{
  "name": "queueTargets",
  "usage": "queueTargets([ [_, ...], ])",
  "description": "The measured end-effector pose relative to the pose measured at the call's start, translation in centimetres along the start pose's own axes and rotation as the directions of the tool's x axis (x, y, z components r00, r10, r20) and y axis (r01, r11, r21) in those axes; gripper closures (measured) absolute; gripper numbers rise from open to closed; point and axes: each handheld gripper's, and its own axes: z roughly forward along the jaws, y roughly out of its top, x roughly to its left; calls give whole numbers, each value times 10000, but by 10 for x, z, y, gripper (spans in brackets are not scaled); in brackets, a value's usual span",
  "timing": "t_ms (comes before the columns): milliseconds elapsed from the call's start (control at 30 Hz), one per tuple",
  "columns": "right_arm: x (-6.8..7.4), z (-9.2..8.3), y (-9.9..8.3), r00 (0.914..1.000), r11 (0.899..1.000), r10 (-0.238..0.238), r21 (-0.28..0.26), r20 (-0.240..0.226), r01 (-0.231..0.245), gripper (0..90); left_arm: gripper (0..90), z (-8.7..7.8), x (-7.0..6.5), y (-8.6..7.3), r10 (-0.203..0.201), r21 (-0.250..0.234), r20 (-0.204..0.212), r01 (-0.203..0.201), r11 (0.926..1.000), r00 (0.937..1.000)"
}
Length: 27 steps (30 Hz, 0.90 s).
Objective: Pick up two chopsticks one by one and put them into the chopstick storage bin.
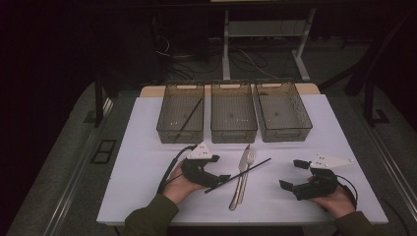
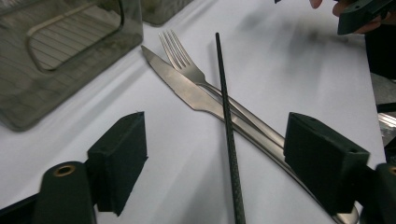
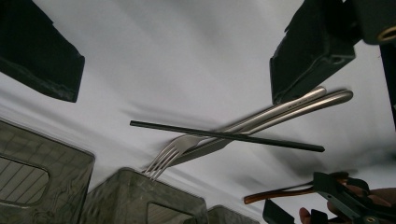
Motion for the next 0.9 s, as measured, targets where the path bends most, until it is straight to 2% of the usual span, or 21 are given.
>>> queueTargets([
  [200, 0, 0, 0, 10000, 10000, 8, 16, -9, -8, 27, 371, 8, -3, -1, 138, 214, 370, -146, 9997, 9992],
  [333, 0, 0, 0, 10000, 10000, 11, 33, -11, -11, 27, 501, 13, -3, -2, 208, 308, 504, -224, 9993, 9985],
  [500, 0, 0, 0, 10000, 10000, -6, 30, -9, 6, 27, 606, 19, -5, -3, 180, 473, 520, -204, 9987, 9985],
  [667, 0, 1, 0, 10000, 10000, -1, 24, 5, 1, 27, 671, 28, -7, -5, 169, 809, 588, -216, 9965, 9981],
  [800, 0, 1, 0, 10000, 10000, -7, 17, 7, 7, 27, 698, 33, -9, -5, 322, 1008, 417, -362, 9942, 9986],
  [900, 0, 1, 0, 10000, 10000, 7, 28, -1, -7, 27, 716, 35, -9, -6, 295, 1076, 395, -336, 9936, 9988],
])
